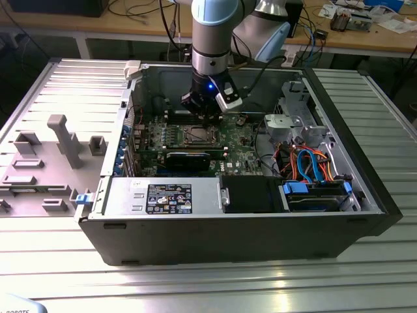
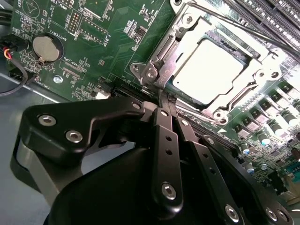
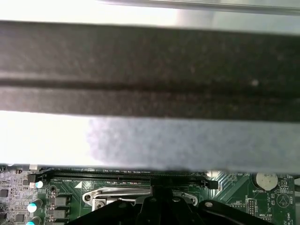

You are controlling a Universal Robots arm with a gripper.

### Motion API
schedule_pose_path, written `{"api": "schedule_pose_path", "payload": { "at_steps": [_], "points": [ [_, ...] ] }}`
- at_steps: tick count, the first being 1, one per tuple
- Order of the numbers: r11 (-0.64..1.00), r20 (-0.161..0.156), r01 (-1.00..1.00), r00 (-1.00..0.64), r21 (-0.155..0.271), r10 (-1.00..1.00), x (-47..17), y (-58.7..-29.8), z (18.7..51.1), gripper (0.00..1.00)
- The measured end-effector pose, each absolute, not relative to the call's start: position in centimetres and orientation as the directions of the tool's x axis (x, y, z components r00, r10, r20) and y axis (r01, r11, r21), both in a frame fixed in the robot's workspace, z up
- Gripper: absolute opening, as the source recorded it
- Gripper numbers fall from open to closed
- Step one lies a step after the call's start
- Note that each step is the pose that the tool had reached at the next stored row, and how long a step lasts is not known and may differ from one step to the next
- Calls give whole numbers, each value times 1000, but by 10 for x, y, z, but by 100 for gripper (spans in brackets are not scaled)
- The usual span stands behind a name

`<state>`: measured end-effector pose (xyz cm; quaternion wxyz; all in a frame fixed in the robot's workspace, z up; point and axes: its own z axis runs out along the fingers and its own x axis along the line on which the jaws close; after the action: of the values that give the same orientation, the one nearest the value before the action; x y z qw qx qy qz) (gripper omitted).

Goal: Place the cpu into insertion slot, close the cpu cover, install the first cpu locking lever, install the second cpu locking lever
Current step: 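Install the first cpu locking lever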

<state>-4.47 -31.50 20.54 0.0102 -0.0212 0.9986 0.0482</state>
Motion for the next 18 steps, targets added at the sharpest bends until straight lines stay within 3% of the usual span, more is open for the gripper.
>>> {"api": "schedule_pose_path", "payload": {
  "at_steps": [13, 18],
  "points": [
    [995, -22, -43, -999, 89, -42, -45, -315, 198, 11],
    [991, -23, -43, -999, 129, -41, -45, -315, 198, 11]
  ]
}}
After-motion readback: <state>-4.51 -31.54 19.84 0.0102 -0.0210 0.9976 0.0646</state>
